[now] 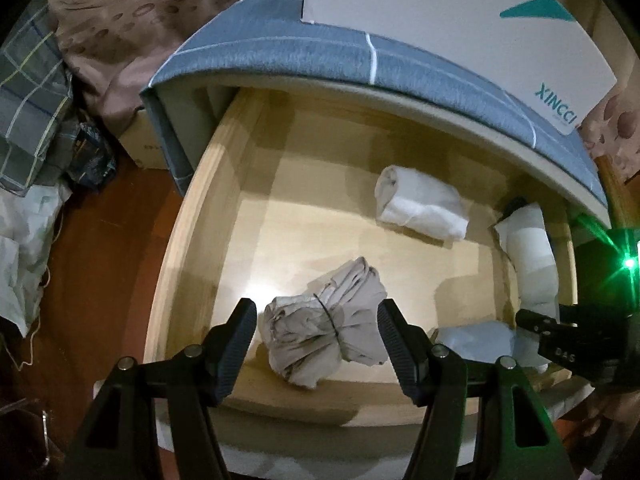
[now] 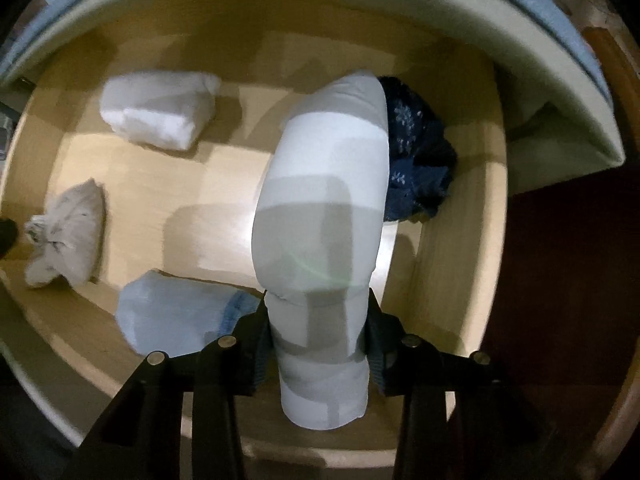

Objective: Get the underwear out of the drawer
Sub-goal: 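Withdraw the left gripper from the box back over the drawer, then carry the long white roll into the white box with the right gripper and release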

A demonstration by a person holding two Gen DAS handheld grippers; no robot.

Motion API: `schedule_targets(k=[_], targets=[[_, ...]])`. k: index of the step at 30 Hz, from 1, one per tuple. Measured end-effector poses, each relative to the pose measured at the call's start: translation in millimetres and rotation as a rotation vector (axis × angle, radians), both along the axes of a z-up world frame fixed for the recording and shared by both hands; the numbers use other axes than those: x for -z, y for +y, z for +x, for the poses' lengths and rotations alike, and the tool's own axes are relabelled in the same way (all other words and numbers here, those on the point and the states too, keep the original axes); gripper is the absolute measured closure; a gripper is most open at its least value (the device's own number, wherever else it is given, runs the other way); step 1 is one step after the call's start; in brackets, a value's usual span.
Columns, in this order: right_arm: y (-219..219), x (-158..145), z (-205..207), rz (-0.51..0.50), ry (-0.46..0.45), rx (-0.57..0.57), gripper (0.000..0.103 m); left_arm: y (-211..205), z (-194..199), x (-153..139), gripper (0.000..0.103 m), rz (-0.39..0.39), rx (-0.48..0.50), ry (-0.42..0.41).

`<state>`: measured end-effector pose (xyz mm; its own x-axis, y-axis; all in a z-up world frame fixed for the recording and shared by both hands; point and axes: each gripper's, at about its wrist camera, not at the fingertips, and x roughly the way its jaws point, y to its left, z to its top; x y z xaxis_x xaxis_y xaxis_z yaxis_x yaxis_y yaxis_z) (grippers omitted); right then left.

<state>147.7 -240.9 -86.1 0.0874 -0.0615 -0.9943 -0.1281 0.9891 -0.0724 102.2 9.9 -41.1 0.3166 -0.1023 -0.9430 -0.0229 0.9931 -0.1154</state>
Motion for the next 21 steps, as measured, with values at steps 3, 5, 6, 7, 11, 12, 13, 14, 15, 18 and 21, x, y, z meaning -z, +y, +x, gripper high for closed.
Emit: schedule_targets(k=[3,5,6,7,11,12,13,14,15,18,21], targets=[[-3.9,-12.7,3.6,0.013,0.007,0.001,0.067,-1.7,-2.2,-2.3,0.039,0.003,0.003,-0.024],[-5.8,-19.7,10.4,0.035,0.017,0.004,0.067,-2.9,-4.1,-6.5,0.039,0.008,0.008,-0.054],[-4.0,-22.0,16.0,0.042,0.039,0.003,0.067,-4.1,-5.7,-9.7,0.039,0.017,0.015,-0.075],[-4.7,-24.2,17.9,0.054,0.055,0.003,0.067,-5.4,-6.8,-12.5,0.039,0.021,0.021,-0.091],[-1.8,-36.7,22.7,0.064,0.101,-0.025,0.067,-8.4,-6.7,-13.8,0.039,0.016,0.041,-0.097],[0.4,-38.9,24.7,0.061,0.113,-0.035,0.067,-8.2,-6.0,-13.1,0.039,0.015,0.040,-0.092],[3.6,-42.9,25.7,0.052,0.123,-0.053,0.067,-7.6,-5.7,-12.4,0.039,0.011,0.038,-0.089],[5.3,-46.9,24.6,0.043,0.129,-0.069,0.067,-7.0,-5.5,-12.4,0.039,0.009,0.035,-0.088],[7.7,-50.6,21.8,0.038,0.138,-0.085,0.067,-6.1,-5.3,-12.5,0.039,0.004,0.032,-0.088],[14.3,-61.3,13.9,0.029,0.157,-0.122,0.067,-4.0,-6.1,-12.4,0.039,-0.006,0.023,-0.087],[16.2,-74.0,4.7,0.010,0.137,-0.147,0.067,-2.5,-5.7,-10.2,0.039,-0.012,0.015,-0.082]])
